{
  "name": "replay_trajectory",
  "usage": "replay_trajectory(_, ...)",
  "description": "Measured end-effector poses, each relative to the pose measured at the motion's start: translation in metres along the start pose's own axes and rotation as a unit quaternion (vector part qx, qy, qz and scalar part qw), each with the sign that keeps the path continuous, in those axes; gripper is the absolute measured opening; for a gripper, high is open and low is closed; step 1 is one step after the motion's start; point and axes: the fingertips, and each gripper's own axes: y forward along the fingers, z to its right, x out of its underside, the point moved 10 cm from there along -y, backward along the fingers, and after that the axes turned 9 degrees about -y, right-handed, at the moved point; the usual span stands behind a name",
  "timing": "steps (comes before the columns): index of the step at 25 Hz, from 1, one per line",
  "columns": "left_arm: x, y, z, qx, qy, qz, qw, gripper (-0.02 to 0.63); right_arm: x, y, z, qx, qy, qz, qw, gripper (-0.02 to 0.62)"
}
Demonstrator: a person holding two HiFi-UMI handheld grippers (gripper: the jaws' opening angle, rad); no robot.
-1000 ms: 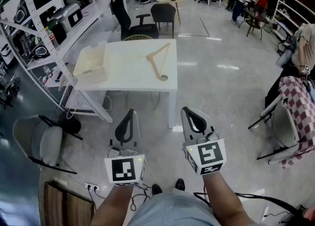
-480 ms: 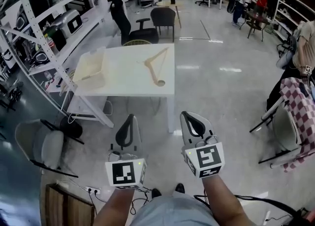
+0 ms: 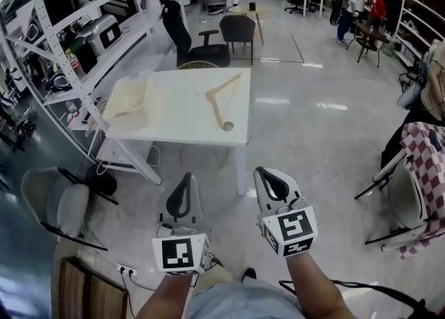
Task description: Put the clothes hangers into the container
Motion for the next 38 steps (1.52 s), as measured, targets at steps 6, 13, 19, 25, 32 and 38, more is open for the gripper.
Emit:
replay_trajectory(6,0.015,0.035,-0.022,-0.008,-0.007,-0.012,0.9999,0.012,0.011,0.044,0.007,-0.011,0.005,-0.016,1.000,0.012)
replay_trajectory(13,0.030,0.110,-0.066,-0.001,-0.010,-0.017,0.9998,0.012,0.015,0.127,0.024,-0.005,0.005,-0.028,1.000,0.012)
replay_trajectory(19,0.033,0.173,-0.109,0.010,-0.011,-0.019,0.9997,0.011,0.007,0.198,0.037,0.007,0.004,-0.031,0.999,0.012)
replay_trajectory(25,0.030,0.222,-0.147,0.024,-0.010,-0.004,0.9997,0.011,-0.007,0.257,0.042,0.022,-0.004,-0.021,1.000,0.012)
replay_trajectory(32,0.034,0.256,-0.174,0.039,-0.011,0.011,0.9991,0.012,-0.013,0.299,0.044,0.038,-0.014,-0.013,0.999,0.012)
replay_trajectory(38,0.047,0.277,-0.186,0.043,-0.015,-0.003,0.9990,0.012,-0.006,0.321,0.048,0.040,-0.012,-0.023,0.999,0.012)
